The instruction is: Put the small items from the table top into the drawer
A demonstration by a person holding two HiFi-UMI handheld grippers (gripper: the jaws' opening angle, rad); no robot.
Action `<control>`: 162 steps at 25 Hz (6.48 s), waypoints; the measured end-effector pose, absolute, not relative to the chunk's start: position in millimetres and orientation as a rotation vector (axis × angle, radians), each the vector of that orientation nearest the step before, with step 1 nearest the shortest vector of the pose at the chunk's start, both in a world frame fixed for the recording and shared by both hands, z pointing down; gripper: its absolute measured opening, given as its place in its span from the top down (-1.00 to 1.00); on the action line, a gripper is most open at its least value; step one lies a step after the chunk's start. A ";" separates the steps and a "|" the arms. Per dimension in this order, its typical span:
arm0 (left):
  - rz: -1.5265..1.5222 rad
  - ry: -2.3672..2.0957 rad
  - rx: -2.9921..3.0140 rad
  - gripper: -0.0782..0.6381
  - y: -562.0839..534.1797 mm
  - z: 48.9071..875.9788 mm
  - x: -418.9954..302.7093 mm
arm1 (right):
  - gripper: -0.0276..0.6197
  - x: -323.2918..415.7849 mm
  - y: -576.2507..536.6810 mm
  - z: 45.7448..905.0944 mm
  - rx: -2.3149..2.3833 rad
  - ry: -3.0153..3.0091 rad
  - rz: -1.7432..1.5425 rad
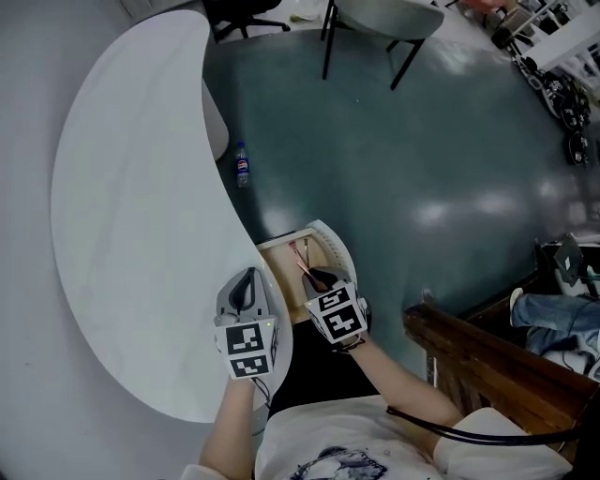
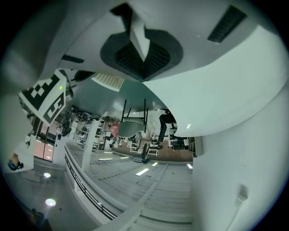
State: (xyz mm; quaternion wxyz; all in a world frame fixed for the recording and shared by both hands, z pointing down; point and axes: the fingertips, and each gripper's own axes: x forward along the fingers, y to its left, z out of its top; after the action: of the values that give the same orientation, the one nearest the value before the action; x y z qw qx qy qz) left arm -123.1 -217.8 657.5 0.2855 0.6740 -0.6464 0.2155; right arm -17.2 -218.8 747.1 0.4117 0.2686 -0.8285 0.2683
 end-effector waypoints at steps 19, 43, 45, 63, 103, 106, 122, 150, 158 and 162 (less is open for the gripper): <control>0.601 -1.737 1.799 0.72 -220.0 659.1 -123.9 | 0.73 -37.5 -210.6 810.1 0.572 -1.979 0.678; 0.619 -1.733 1.819 0.72 -216.0 660.6 -117.3 | 0.73 -46.9 -208.7 883.2 0.511 -1.894 0.675; 0.618 -1.731 1.822 0.72 -216.7 659.4 -117.4 | 0.73 -45.7 -209.1 886.0 0.514 -1.887 0.674; 0.628 -1.707 1.846 0.72 -216.0 660.1 -113.7 | 0.73 -41.2 -212.4 898.7 0.534 -1.848 0.686; 0.554 -1.899 1.633 0.72 -161.2 617.0 -112.1 | 0.73 -0.4 -204.5 698.2 0.610 -2.220 0.651; 0.529 -1.924 1.639 0.72 -146.1 590.3 -95.0 | 0.73 22.7 -189.1 665.0 0.620 -2.242 0.659; 0.454 -2.069 1.750 0.72 -49.8 443.4 13.2 | 0.73 110.7 -89.9 463.6 0.606 -2.528 0.589; 0.288 -2.213 1.797 0.72 69.0 338.8 33.9 | 0.85 108.0 38.9 360.0 0.430 -2.736 0.374; 0.303 -2.212 1.828 0.72 130.5 329.4 -47.0 | 0.85 41.3 75.0 339.8 0.541 -2.762 0.369; 0.305 -2.212 1.848 0.72 167.0 323.5 -86.8 | 0.85 0.8 109.0 333.6 0.564 -2.777 0.370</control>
State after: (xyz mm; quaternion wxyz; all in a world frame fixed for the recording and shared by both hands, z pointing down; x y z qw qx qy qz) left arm -86.8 167.0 323.5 0.1212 0.6330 -0.7574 0.1046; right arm 0.8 109.0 333.6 0.1415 0.1952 -0.9620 0.1281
